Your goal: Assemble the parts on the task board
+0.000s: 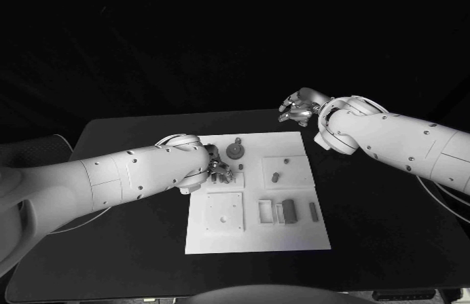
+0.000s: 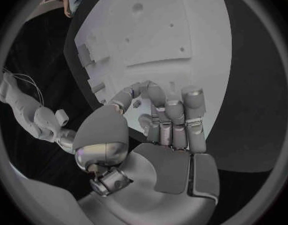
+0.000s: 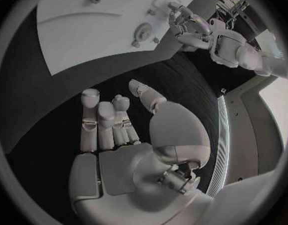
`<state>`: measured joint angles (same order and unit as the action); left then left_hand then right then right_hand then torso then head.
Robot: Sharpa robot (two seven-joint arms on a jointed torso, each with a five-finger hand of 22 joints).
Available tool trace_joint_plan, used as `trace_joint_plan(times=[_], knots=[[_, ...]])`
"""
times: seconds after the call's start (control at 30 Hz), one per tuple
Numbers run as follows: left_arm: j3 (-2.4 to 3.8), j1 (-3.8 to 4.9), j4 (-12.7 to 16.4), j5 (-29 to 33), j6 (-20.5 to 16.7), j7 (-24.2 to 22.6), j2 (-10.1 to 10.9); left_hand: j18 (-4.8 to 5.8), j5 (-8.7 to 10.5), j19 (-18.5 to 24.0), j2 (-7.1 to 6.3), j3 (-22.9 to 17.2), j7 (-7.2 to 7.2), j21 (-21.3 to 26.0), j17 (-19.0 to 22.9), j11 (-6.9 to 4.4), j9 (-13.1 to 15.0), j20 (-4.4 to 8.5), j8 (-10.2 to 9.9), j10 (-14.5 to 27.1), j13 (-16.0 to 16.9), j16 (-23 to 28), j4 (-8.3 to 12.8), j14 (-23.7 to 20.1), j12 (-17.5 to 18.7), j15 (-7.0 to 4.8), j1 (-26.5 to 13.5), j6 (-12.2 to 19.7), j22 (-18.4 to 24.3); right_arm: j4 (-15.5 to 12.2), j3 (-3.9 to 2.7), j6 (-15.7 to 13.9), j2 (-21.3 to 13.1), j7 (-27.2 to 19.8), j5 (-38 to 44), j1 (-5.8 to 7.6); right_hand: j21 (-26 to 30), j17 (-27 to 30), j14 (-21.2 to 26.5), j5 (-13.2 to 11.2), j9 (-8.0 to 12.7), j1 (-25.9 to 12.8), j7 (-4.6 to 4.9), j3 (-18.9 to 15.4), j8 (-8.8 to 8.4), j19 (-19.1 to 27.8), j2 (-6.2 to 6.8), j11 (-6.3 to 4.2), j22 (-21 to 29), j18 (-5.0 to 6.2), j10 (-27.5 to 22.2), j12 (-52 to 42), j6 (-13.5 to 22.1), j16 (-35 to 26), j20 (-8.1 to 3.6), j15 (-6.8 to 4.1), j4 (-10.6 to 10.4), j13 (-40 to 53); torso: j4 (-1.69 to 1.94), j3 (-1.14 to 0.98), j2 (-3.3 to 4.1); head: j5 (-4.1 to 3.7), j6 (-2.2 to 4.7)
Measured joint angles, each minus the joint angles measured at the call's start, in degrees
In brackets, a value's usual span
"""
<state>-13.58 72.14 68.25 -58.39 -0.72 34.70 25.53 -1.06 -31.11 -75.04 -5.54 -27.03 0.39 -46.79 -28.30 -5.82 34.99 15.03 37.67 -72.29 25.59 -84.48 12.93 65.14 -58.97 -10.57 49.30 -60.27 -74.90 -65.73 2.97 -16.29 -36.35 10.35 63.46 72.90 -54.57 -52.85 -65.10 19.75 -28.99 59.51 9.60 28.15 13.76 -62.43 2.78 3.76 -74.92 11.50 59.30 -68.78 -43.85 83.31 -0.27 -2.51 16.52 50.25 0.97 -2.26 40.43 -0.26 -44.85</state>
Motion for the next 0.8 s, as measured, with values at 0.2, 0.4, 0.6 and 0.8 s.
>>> trace_joint_plan(times=[0.2,0.4,0.6,0.8], knots=[[0.02,0.0,-0.15,-0.25,0.04,-0.03,-0.06,0.0,0.01,-0.22,0.0,0.0,0.0,0.0,0.0,0.0,0.0,0.2,0.0,0.0,0.0,0.0,0.0,0.0,0.0,0.0,0.0,0.0,-0.03,0.01,0.0,0.0,0.02,0.0,0.0,0.0,0.0,0.0,0.0,0.0,0.0,0.0,-0.07,0.0,0.0,0.0,0.0,0.0,0.0,0.0,0.0,0.0,-0.06,0.0,0.0,0.0,0.0,0.0,0.01,0.01,0.0,0.03,-0.01],[-0.02,-0.01,-0.3,-0.55,0.0,-0.04,-0.07,0.0,0.11,-0.22,0.0,0.0,0.0,0.0,0.01,0.0,-0.18,0.2,-0.11,0.0,-0.01,0.0,0.0,0.0,0.0,0.0,0.0,0.0,-0.04,0.04,0.0,0.0,0.04,0.0,0.0,0.0,0.0,0.0,0.0,0.0,0.0,0.0,-0.08,0.0,0.16,0.0,0.0,0.0,0.0,0.0,0.0,0.0,-0.07,0.0,0.0,0.0,0.0,0.0,0.03,0.02,0.01,0.03,-0.05],[-0.04,-0.05,-0.38,-0.74,-0.02,-0.03,-0.09,0.01,0.12,-0.23,0.0,0.0,-0.02,0.0,0.01,0.01,-0.17,0.2,0.11,-0.01,-0.01,0.0,0.0,0.0,0.0,0.0,0.0,0.01,-0.04,0.05,0.0,0.01,0.08,0.0,0.0,0.0,0.0,0.0,0.0,0.0,-0.01,0.0,-0.08,0.0,0.2,0.0,0.0,0.0,0.0,0.0,0.0,0.0,-0.08,0.0,0.0,0.0,0.0,-0.01,0.03,0.05,0.01,0.02,-0.05],[-0.04,-0.05,-0.48,-0.98,-0.03,-0.03,-0.15,0.0,-0.04,-0.22,0.0,0.0,-0.03,0.0,0.01,0.01,-0.16,0.19,0.11,-0.01,-0.01,0.0,0.01,0.0,0.0,0.0,0.0,0.03,-0.03,0.06,0.0,0.02,0.11,0.0,0.0,0.0,0.0,0.0,0.0,0.0,-0.01,0.0,-0.09,0.0,0.2,0.0,0.0,0.0,0.0,-0.01,0.0,0.0,-0.09,0.0,0.0,0.0,0.0,-0.06,0.03,0.05,0.02,0.02,-0.02]])
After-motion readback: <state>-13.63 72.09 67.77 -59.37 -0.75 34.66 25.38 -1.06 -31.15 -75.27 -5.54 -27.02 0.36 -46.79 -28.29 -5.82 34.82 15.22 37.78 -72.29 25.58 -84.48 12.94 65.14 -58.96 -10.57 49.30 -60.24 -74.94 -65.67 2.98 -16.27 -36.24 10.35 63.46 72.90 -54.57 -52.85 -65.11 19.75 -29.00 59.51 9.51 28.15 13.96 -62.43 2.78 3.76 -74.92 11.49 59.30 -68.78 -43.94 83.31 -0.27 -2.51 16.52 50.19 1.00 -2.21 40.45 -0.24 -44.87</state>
